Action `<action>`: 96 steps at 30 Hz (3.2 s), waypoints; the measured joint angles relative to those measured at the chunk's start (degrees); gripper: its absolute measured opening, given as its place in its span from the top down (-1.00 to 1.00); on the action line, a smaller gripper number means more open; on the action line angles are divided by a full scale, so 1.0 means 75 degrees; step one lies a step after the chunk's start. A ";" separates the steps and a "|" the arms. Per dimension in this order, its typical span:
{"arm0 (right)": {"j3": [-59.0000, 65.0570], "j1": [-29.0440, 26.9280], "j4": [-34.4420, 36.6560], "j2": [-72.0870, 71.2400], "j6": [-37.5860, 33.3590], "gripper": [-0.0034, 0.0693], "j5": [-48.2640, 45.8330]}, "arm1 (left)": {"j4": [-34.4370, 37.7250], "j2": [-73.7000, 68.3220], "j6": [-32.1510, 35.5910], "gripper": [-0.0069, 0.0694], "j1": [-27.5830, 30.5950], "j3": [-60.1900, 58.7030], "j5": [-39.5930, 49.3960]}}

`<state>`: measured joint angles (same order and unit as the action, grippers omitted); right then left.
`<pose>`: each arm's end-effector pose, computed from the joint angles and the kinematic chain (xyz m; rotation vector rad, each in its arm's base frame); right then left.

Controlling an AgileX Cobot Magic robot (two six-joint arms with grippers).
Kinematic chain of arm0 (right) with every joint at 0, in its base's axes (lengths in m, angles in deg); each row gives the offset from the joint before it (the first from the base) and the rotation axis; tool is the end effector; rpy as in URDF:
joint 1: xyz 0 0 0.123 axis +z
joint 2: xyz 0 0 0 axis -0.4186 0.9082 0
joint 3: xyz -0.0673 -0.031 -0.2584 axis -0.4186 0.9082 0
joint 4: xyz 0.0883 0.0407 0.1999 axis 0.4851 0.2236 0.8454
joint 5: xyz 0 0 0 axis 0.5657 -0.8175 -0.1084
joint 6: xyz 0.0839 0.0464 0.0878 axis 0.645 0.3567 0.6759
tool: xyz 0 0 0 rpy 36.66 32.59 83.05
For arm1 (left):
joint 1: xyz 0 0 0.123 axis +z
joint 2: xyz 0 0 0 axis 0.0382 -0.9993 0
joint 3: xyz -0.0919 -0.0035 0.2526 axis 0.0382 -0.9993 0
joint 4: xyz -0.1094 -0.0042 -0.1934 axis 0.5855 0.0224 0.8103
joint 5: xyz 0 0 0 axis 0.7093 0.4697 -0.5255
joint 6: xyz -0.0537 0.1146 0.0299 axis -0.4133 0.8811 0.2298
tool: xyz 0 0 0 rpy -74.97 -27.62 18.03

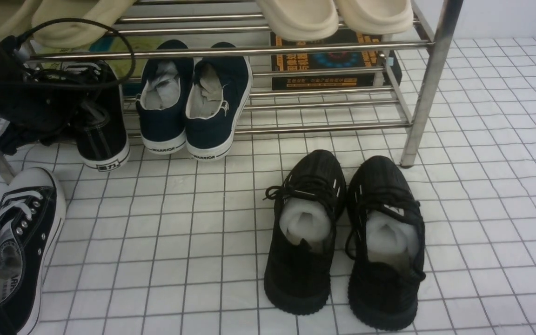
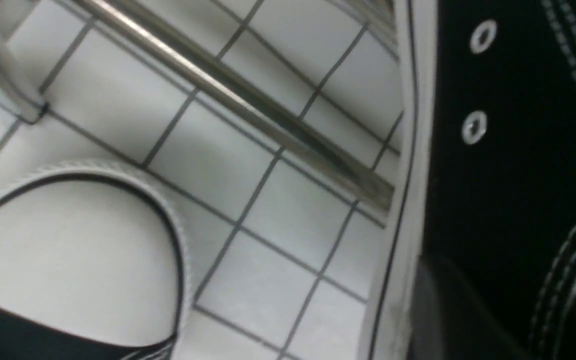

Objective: Take the shoes off the shelf with your hand from the white checkered tablecloth.

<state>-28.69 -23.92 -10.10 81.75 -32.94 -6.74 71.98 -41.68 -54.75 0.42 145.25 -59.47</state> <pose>0.0758 0.0025 0.1625 0.0305 1.8763 0.0575 0.3954 0.0092 0.2116 -0.7307 2.3658 -0.3154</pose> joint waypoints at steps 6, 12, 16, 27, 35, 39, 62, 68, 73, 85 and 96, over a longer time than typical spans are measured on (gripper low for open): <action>0.0000 0.0000 0.0000 0.0000 0.0000 0.25 0.0000 | -0.0056 0.0503 0.0815 0.79 -0.0009 0.0005 0.1422; 0.0000 0.0000 0.0000 0.0000 0.0000 0.25 0.0000 | -0.0157 0.2035 0.1585 0.79 -0.0296 -0.0317 0.3238; 0.0000 0.0000 0.0000 0.0000 0.0000 0.25 0.0000 | -0.0234 0.2806 0.1641 0.78 -0.0884 -0.1381 0.3386; 0.0000 0.0000 0.0000 0.0000 0.0000 0.25 0.0000 | -0.1097 0.2913 0.0800 0.78 -0.1203 -0.3271 0.2047; 0.0000 0.0000 0.0000 0.0000 0.0008 0.25 0.0000 | -0.1910 0.2913 -0.0081 0.78 -0.1211 -0.3596 0.1936; 0.0000 0.0000 0.0000 0.0000 0.0008 0.25 0.0000 | -0.2099 0.2913 -0.0282 0.78 -0.1211 -0.4099 0.1792; 0.0000 0.0000 0.0000 0.0000 0.0016 0.25 0.0000 | -0.3339 0.2963 -0.0454 0.59 -0.1211 -0.4023 0.2003; 0.0000 0.0000 0.0000 0.0000 0.0016 0.25 0.0000 | -0.3355 0.2963 -0.0431 0.19 -0.1211 -0.2993 0.3100; 0.0000 0.0000 0.0000 0.0000 0.0016 0.25 0.0000 | -0.3355 0.3120 0.0103 0.16 -0.1219 -0.1953 0.4393; 0.0000 0.0000 0.0000 0.0000 0.0001 0.25 0.0000 | -0.2469 0.5311 0.0830 0.81 -0.2378 -0.2015 0.5553; 0.0000 0.0000 0.0000 0.0000 0.0001 0.25 0.0000 | -0.0989 0.8031 0.0919 0.81 -0.4084 -0.5101 0.1625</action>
<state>-28.69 -23.92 -10.10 81.75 -32.93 -6.74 64.56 18.55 -47.85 -30.21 106.99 -47.28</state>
